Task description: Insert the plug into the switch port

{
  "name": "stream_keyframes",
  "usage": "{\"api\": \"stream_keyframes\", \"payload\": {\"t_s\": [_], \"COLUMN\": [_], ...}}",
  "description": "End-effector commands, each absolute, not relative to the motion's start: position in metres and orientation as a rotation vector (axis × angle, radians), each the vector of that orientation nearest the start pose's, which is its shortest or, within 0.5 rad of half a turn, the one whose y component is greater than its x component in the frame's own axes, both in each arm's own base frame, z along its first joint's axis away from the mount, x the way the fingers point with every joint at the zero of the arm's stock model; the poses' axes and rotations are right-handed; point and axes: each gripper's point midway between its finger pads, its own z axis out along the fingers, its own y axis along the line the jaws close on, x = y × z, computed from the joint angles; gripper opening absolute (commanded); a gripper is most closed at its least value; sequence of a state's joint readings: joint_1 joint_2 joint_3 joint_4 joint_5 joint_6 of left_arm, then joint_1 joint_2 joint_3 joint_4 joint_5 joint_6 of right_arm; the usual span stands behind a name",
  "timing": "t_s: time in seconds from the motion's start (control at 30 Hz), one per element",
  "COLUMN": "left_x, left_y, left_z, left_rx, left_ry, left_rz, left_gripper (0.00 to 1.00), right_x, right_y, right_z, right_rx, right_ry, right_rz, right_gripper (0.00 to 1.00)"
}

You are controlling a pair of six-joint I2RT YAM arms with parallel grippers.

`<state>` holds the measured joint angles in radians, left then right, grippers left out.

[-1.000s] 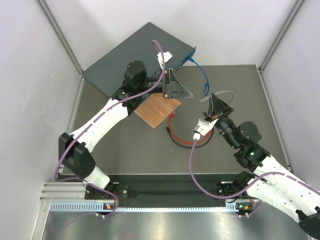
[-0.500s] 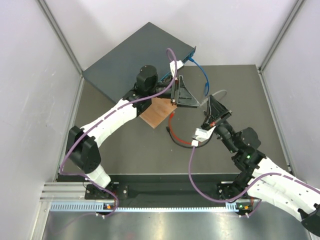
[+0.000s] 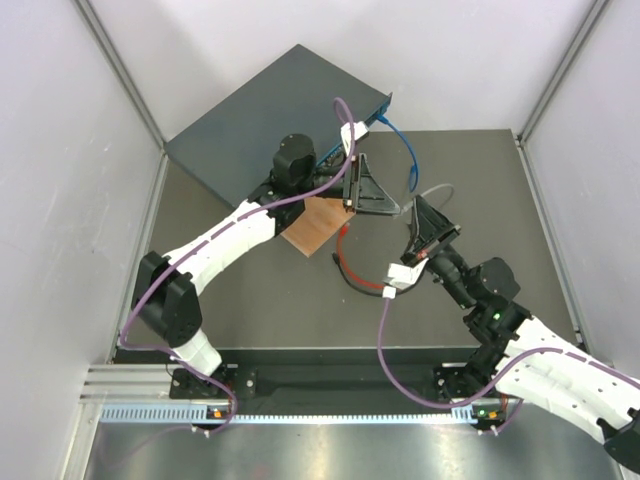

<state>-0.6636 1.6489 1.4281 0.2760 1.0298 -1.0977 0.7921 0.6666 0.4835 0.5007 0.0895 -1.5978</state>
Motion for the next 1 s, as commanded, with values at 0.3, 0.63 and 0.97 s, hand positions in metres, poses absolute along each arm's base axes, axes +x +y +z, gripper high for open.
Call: {"api": "stream_keyframes", "payload": {"t_s": [0.3,0.63,0.97], "left_x": [0.224,0.223,0.235], "left_y": [-0.396,-0.4,-0.393], "left_z": [0.374,0.37,0.355], "left_rx": [0.688,0.73,0.878], "left_ry": [1.855,1.859,1.877], "left_rz": [-2.022,-1.998,-1.721], "left_gripper": [0.42,0.24,0.0], "right_x": [0.244,0.245,0.249], "right_y": [0.176,0.177,0.171], "right_z": [0.376,0.372,0.333], "right_rx": [-1.165,-1.181,-1.399], "right_ry": [0.517,0.514,0.703], "right_rz": [-0.761,-0.779,-0.685], "right_gripper": [0.0,0.0,0.71]}}
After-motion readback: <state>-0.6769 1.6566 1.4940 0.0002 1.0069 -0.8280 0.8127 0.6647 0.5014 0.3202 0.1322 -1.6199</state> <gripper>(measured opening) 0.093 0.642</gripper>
